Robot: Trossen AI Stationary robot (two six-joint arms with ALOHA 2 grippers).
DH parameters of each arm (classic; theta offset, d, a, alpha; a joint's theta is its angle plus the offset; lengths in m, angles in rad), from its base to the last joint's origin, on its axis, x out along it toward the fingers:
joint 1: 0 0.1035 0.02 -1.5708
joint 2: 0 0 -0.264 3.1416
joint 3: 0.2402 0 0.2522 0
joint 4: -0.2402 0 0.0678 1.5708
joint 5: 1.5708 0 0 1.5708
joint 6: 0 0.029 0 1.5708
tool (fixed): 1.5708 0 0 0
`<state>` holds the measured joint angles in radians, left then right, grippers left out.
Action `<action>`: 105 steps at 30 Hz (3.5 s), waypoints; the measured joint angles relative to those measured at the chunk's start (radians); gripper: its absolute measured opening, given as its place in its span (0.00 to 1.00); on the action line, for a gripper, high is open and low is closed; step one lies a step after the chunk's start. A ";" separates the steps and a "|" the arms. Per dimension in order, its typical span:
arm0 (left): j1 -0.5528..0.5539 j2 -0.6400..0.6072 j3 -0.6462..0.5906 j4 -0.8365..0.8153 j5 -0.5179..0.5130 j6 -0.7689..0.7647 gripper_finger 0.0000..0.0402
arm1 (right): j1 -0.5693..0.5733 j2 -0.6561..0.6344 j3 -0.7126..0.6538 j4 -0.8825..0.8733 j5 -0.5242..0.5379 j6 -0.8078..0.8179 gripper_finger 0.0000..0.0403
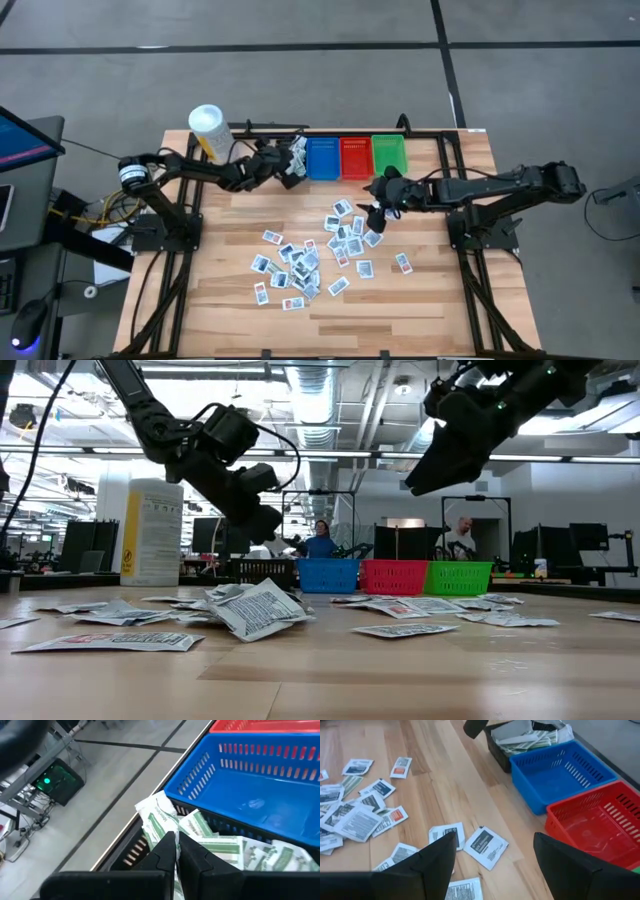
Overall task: Pick & Place First Aid Supplies
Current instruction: Put the green bandage pack in the black bin
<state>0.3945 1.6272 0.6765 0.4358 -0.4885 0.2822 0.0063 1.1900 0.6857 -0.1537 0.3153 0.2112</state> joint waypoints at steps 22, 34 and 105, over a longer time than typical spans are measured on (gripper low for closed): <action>0.044 0.000 0.000 -0.119 0.248 -0.130 0.30 | 0.000 0.000 0.000 0.091 0.000 0.000 0.64; 0.009 -0.025 0.000 -0.158 0.356 -0.179 0.42 | 0.000 0.001 0.000 0.159 -0.001 0.000 0.64; -0.237 -0.397 -0.114 -0.451 0.828 -0.383 0.34 | -0.054 0.368 0.006 -0.274 -0.084 0.015 0.64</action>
<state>0.1570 1.2304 0.5621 -0.0152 0.3393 -0.1009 -0.0479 1.5577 0.6916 -0.4277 0.2318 0.2261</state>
